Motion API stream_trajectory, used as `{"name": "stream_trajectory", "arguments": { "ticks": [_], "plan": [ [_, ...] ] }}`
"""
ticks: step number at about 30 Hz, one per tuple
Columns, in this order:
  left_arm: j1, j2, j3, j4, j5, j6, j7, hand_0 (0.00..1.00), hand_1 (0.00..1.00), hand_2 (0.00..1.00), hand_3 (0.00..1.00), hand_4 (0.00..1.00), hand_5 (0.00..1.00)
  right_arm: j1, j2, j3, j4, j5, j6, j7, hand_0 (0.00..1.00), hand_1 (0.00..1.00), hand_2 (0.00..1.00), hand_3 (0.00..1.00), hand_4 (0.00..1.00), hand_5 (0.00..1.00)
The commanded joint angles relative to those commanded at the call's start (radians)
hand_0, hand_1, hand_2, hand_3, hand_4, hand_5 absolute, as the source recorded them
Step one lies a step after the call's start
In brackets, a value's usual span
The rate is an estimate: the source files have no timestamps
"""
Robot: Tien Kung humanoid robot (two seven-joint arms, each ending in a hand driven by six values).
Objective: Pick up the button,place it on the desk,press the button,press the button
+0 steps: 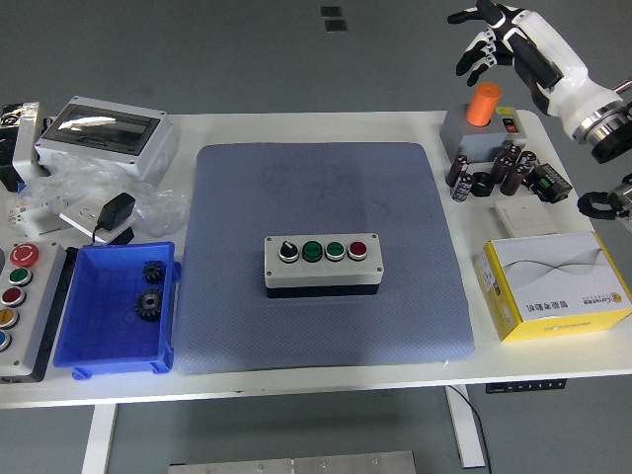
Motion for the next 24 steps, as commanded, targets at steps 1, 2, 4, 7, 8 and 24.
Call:
{"name": "stream_trajectory", "arguments": {
  "ticks": [1, 2, 4, 7, 8, 24],
  "plan": [
    [0.000, 0.000, 0.000, 0.000, 0.001, 0.000, 0.000, 0.630, 0.630, 0.553, 0.643, 0.627, 0.172, 0.000, 0.001, -0.003, 0.003, 0.002, -0.001, 0.006, 0.433, 0.521, 0.572, 0.719, 0.869, 0.998],
    [-0.001, -0.001, -0.001, 0.000, 0.002, -0.001, 0.000, 0.630, 0.630, 0.553, 0.643, 0.627, 0.172, 0.001, 0.003, -0.005, 0.006, 0.005, -0.004, 0.014, 0.433, 0.521, 0.572, 0.719, 0.869, 0.998],
    [-0.001, -0.001, -0.001, 0.000, 0.003, -0.002, -0.001, 0.630, 0.631, 0.554, 0.645, 0.634, 0.182, 0.002, 0.005, -0.010, 0.010, 0.015, -0.014, 0.028, 0.542, 0.589, 0.647, 0.767, 0.682, 0.998],
    [-0.003, -0.001, -0.003, 0.000, 0.006, -0.003, -0.002, 0.630, 0.631, 0.554, 0.645, 0.634, 0.182, 0.003, 0.007, -0.016, 0.013, 0.037, -0.032, 0.045, 0.542, 0.589, 0.647, 0.767, 0.682, 0.998],
    [-0.003, -0.001, -0.003, 0.000, 0.006, -0.004, -0.003, 0.630, 0.631, 0.554, 0.645, 0.634, 0.182, 0.004, 0.008, -0.019, 0.013, 0.043, -0.036, 0.049, 0.542, 0.589, 0.647, 0.767, 0.682, 0.998],
    [0.000, -0.004, 0.002, 0.000, -0.002, -0.007, -0.004, 0.630, 0.630, 0.559, 0.651, 0.644, 0.185, -0.014, 0.018, -0.047, 0.031, -0.011, -0.174, 0.030, 0.587, 0.638, 0.708, 0.744, 0.505, 0.998]
  ]
}}
